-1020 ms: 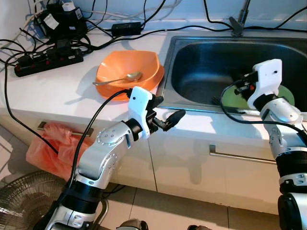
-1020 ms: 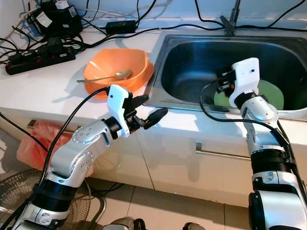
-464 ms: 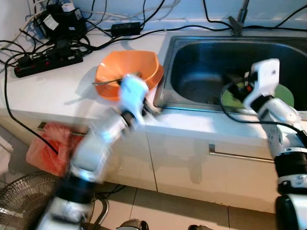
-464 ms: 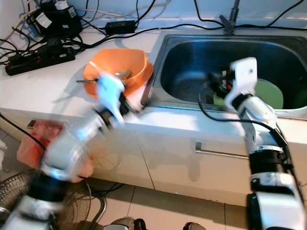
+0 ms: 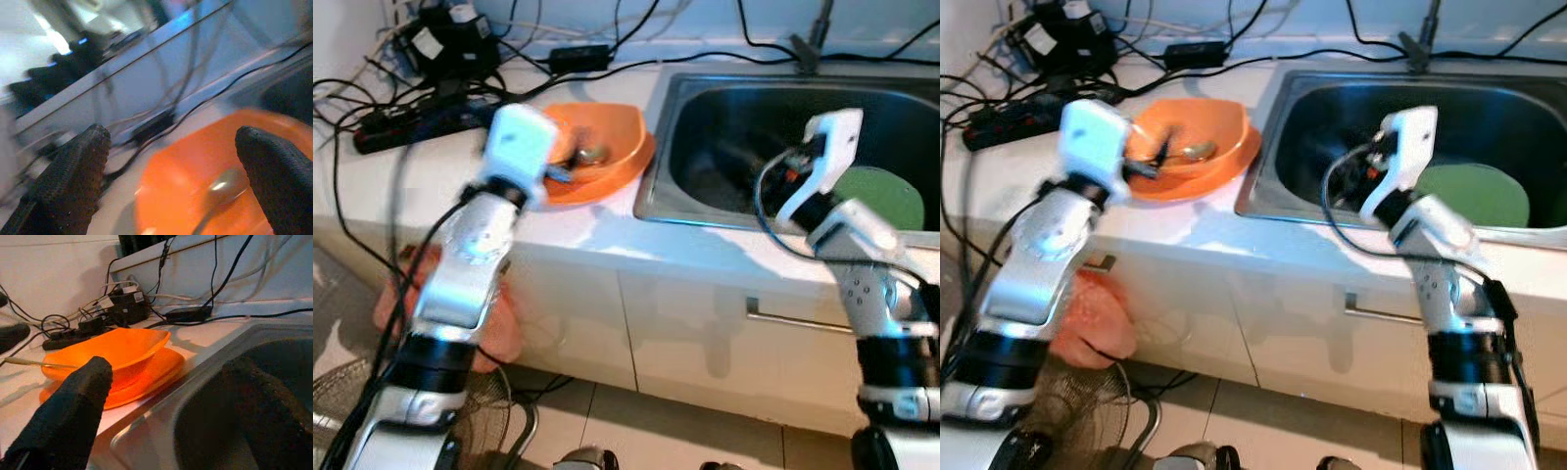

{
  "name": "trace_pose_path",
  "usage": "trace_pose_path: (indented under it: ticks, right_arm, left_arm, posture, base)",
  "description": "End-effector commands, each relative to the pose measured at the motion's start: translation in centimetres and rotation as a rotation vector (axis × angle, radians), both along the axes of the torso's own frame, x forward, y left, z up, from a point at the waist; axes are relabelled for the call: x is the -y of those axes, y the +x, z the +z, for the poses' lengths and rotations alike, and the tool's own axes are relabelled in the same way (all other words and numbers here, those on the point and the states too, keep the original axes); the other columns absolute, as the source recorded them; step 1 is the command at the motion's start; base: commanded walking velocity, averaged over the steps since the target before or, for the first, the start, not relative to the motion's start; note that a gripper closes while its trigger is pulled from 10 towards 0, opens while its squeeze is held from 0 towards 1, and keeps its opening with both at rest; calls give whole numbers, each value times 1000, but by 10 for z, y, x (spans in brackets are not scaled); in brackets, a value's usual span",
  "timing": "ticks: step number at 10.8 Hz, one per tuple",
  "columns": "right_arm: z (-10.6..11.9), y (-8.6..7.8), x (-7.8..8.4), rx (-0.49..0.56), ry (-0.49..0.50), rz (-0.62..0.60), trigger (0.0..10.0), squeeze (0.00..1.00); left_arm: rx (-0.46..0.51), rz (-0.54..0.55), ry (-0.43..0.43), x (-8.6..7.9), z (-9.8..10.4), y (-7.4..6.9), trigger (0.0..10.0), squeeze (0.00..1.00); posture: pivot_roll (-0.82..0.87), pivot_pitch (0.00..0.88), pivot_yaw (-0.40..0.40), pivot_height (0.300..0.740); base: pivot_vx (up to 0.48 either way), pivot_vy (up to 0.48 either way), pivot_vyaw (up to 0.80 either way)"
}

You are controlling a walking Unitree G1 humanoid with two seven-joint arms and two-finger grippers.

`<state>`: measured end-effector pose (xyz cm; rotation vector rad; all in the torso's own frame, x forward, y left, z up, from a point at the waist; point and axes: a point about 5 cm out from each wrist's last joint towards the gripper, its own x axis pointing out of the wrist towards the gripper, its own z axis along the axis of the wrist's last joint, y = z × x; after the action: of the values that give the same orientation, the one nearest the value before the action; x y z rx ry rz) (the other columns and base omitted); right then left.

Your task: Kitchen organization

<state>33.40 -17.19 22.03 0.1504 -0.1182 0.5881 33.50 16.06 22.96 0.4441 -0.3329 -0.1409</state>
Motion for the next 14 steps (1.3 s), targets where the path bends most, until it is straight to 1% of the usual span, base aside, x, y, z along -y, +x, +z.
trace_pose_path:
  ticks: [1, 2, 3, 4, 5, 6, 7, 8, 9, 10, 11, 12, 13, 14]
  right_arm:
    - [2, -3, -4, 3, 8, 10, 10000, 0]
    - [10, -5, -6, 18, 34, 2, 10000, 0]
    - [17, -4, -6, 34, 74, -28, 10000, 0]
    - [17, -6, -6, 29, 103, -50, 10000, 0]
    - [16, -9, -8, 25, 110, -51, 10000, 0]
    - [15, -11, -9, 22, 114, -55, 10000, 0]
    - [16, -11, -9, 23, 135, -79, 10000, 0]
    - [18, -10, -9, 25, 149, -89, 10000, 0]
    - [20, -10, -10, 29, 156, -94, 10000, 0]
    - [21, -11, -10, 32, 150, -98, 10000, 0]
    - [22, -11, -8, 33, 150, -105, 10000, 0]
    - [21, -11, -7, 32, 152, -115, 10000, 0]
    - [20, -12, -9, 30, 151, -114, 10000, 0]
    - [20, -12, -9, 30, 150, -114, 10000, 0]
  left_arm:
    - [9, 53, 17, -10, -2, -1, 10000, 1000]
    - [13, 99, 78, -18, -11, 0, 10000, 0]
    - [11, 126, 102, -25, -15, 1, 10000, 0]
    - [16, 150, 130, -29, -17, 3, 10000, 0]
    - [28, 142, 147, -28, -15, 2, 10000, 0]
    - [26, 145, 133, -30, -17, 3, 10000, 0]
    - [30, 145, 108, -34, -26, 8, 10000, 0]
    - [34, 131, 120, -32, -28, 9, 10000, 0]
    - [29, 115, 151, -29, -32, 11, 10000, 0]
    - [12, 95, 199, -27, -36, 13, 9569, 0]
    - [14, 68, 243, -27, -38, 15, 10000, 0]
    - [23, 32, 294, -26, -38, 16, 4627, 0]
    - [15, 26, 312, -28, -38, 17, 0, 0]
    - [5, 34, 318, -31, -39, 19, 0, 0]
  posture:
    - [119, 90, 126, 740]
    - [120, 90, 125, 740]
    - [118, 91, 127, 740]
    - [115, 93, 131, 740]
    - [114, 96, 134, 740]
    - [111, 99, 134, 740]
    - [104, 100, 133, 740]
    - [104, 99, 132, 740]
    - [103, 99, 131, 740]
    - [99, 100, 133, 740]
    - [95, 103, 134, 740]
    - [95, 103, 133, 740]
    - [97, 104, 133, 740]
    - [97, 103, 133, 740]
  base:
    - [0, 0, 0]
    - [0, 0, 0]
    - [0, 0, 0]
    - [0, 0, 0]
    - [0, 0, 0]
    - [0, 0, 0]
    - [0, 0, 0]
    - [0, 0, 0]
    - [0, 0, 0]
    - [0, 0, 0]
    - [0, 0, 0]
    - [0, 0, 0]
    - [0, 0, 0]
    - [0, 0, 0]
